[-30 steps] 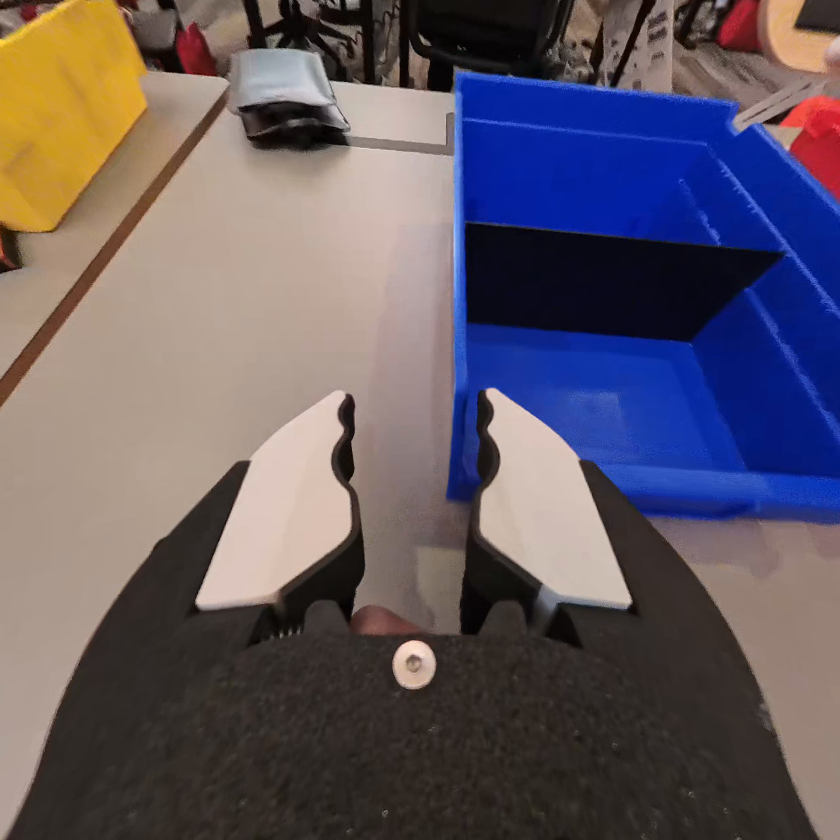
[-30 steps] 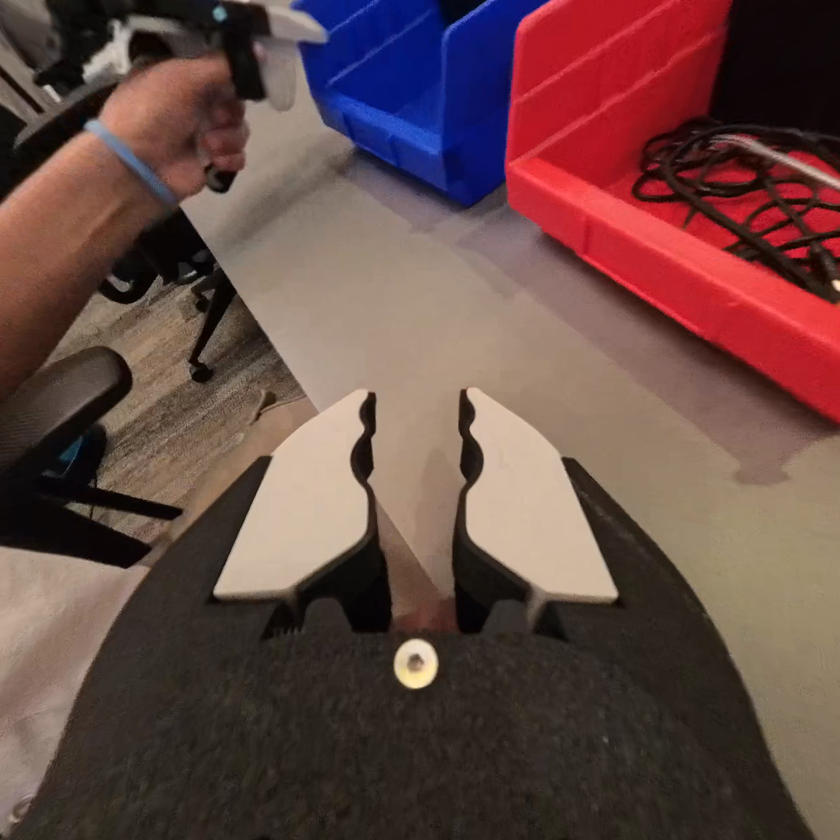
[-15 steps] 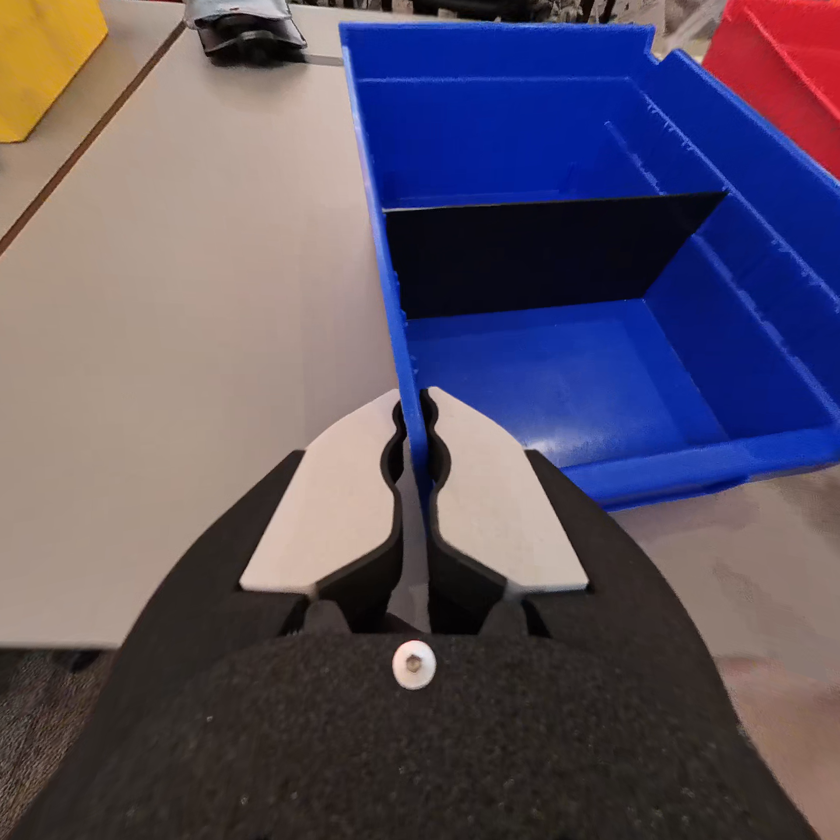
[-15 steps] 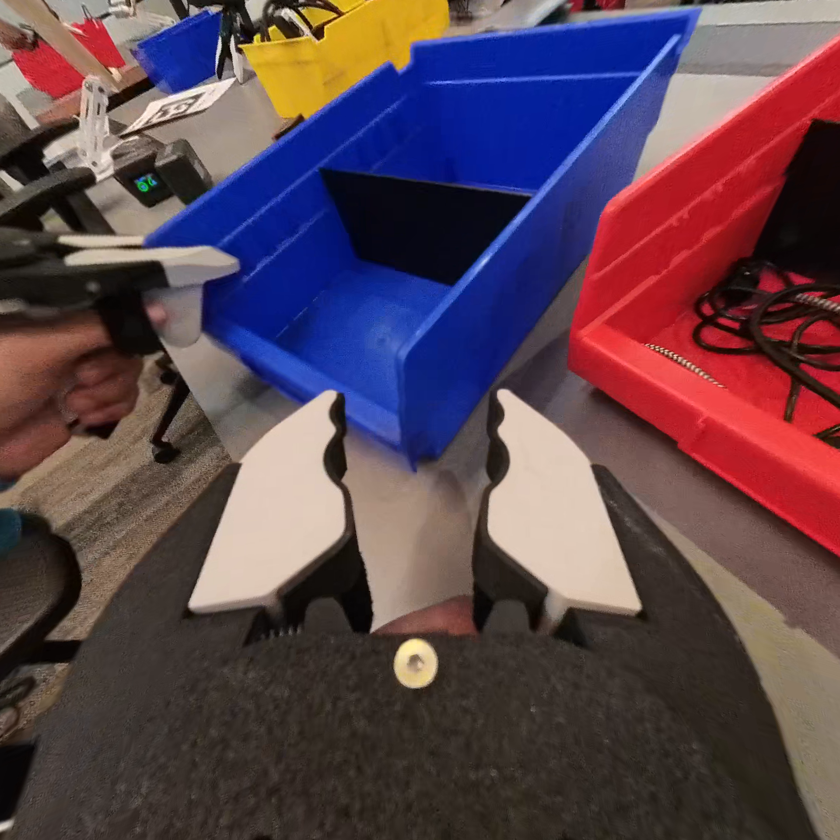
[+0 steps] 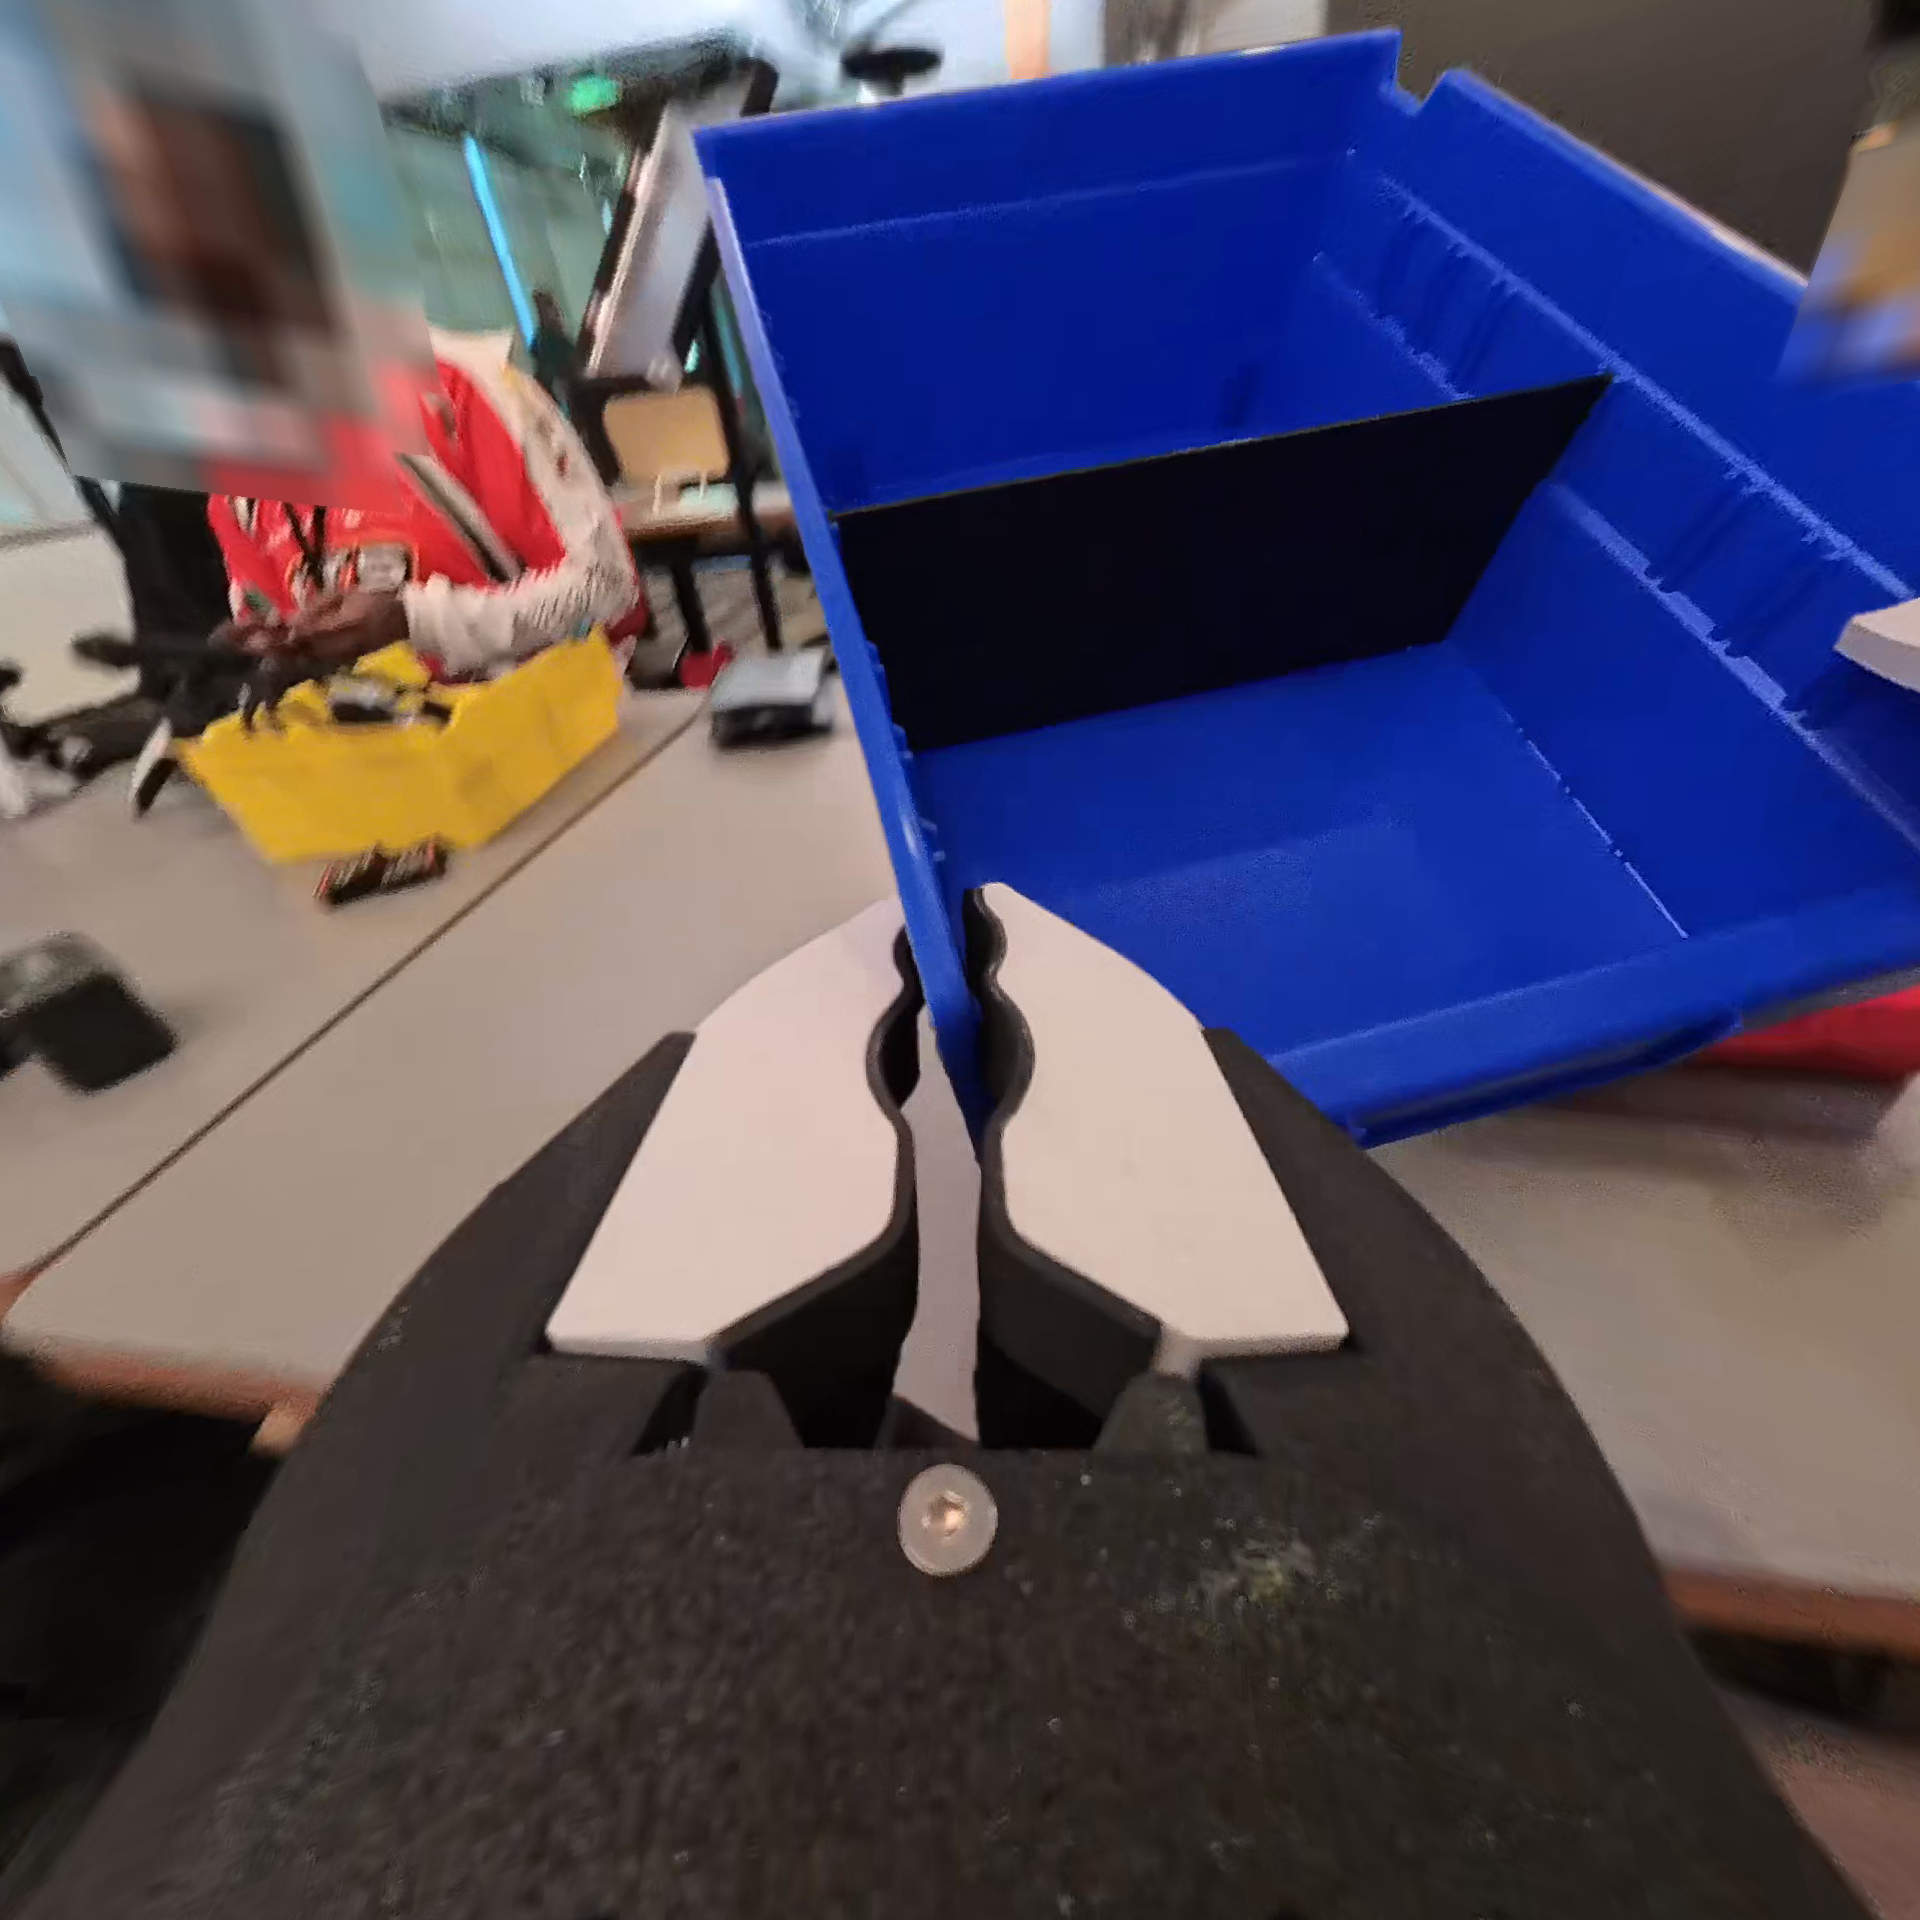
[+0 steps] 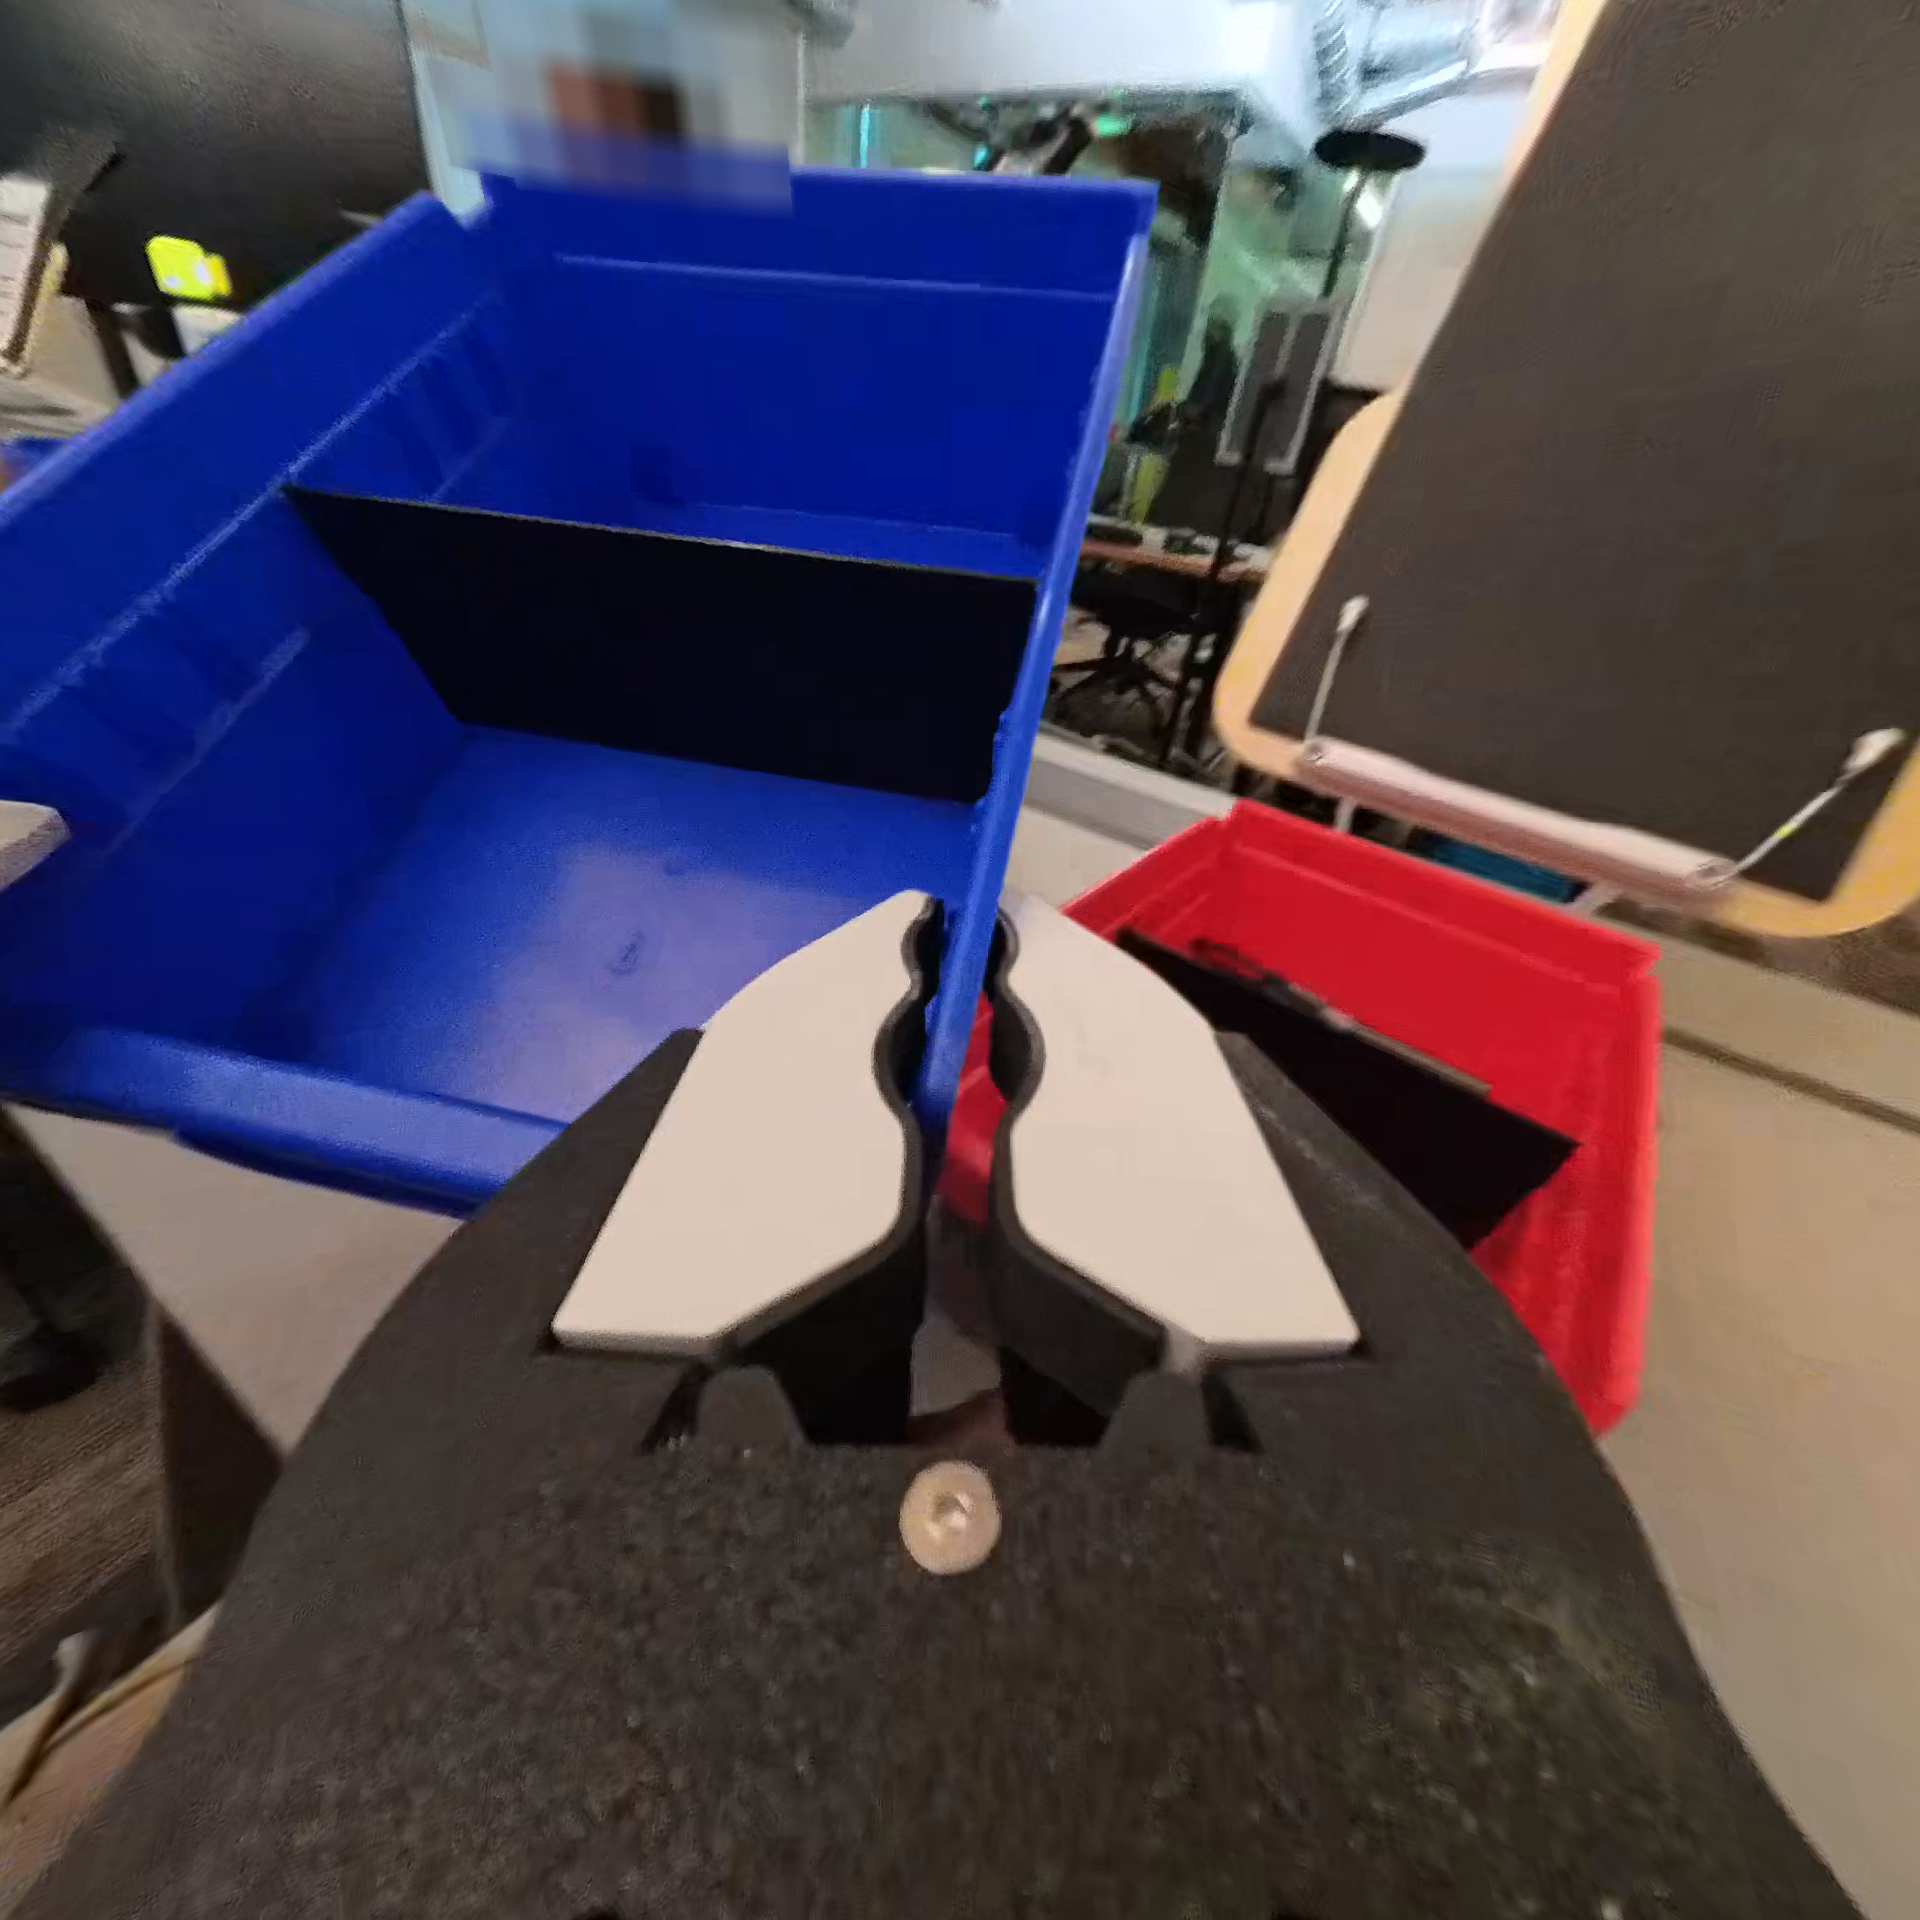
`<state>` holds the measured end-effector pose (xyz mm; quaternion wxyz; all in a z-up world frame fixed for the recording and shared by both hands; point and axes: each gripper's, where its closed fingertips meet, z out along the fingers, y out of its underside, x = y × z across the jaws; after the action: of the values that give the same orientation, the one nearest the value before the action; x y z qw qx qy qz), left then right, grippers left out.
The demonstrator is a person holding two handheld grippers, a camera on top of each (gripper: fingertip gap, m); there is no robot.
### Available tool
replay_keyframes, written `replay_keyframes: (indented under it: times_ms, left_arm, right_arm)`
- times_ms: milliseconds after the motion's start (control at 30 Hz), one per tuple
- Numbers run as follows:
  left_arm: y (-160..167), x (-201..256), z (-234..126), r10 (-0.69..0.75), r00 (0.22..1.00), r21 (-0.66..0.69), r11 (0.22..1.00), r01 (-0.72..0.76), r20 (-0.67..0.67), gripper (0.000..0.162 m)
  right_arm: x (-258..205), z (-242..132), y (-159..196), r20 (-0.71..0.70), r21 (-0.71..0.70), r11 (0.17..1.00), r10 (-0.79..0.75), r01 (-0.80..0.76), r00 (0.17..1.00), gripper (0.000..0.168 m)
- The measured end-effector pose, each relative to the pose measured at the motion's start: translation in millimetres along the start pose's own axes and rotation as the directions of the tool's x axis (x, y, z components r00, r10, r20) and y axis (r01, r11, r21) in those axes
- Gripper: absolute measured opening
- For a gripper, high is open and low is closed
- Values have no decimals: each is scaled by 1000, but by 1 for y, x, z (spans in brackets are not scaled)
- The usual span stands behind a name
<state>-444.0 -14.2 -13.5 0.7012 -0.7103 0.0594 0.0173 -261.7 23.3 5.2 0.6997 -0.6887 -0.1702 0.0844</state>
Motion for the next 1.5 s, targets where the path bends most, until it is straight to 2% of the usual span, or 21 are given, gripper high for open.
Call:
replay_keyframes:
  times_ms: [167,300,400,500,600,700,800,933,1067,1100,1200,1267,1300,1333,1400,1433,1500]
  left_arm:
    - [-78,98,68,93,984,148,986,-71,-154,6]
    - [-134,207,99,37,956,203,979,23,-289,5]
    - [-148,297,112,-43,915,165,979,118,-401,4]
    - [-128,385,116,-69,878,70,991,116,-473,5]
    - [-84,452,116,-98,851,-72,995,71,-516,6]
    - [-38,498,113,-56,835,-136,990,-23,-547,8]
    - [5,528,111,-34,815,-207,972,-107,-579,9]
    - [48,547,103,-76,794,-302,943,-139,-603,11]
    - [55,557,87,-11,725,-231,951,-205,-689,20]
    - [54,559,81,-31,691,-249,943,-219,-723,21]
    - [37,550,58,-168,518,-305,933,-192,-839,22]
    - [24,524,48,-235,420,-337,923,-186,-876,18]
    - [17,503,47,-252,401,-342,924,-172,-881,19]
    - [11,478,49,-251,403,-336,929,-156,-880,20]
    - [-1,417,62,-216,476,-298,949,-105,-853,22]
    - [-5,383,71,-191,537,-276,958,-82,-822,22]
    - [-5,309,95,-112,711,-241,967,-83,-694,23]
  right_arm:
    - [121,-21,-53,-259,99,994,-22,49,966,6]
    - [229,-69,-85,-466,105,990,-31,90,884,5]
    - [305,-114,-95,-576,81,992,-29,93,817,5]
    - [378,-145,-62,-623,-17,1000,-13,3,782,5]
    - [433,-164,9,-594,-146,980,20,-132,804,5]
    - [465,-182,79,-568,-230,944,68,-237,820,5]
    - [480,-195,135,-584,-243,899,164,-364,795,5]
    - [485,-207,181,-596,-365,836,128,-410,792,5]
    - [491,-212,199,-634,-360,796,174,-486,754,7]
    - [494,-214,200,-649,-357,791,172,-497,741,9]
    - [503,-223,202,-704,-400,773,85,-493,705,22]
    - [510,-233,202,-757,-413,749,33,-518,652,42]
    - [514,-239,199,-787,-411,740,7,-533,617,51]
    - [516,-243,189,-805,-402,750,-15,-526,593,52]
    - [520,-244,150,-829,-364,822,-72,-439,555,48]
    - [518,-242,127,-827,-369,849,-115,-378,550,48]
    - [502,-224,81,-793,-385,887,-177,-256,583,48]
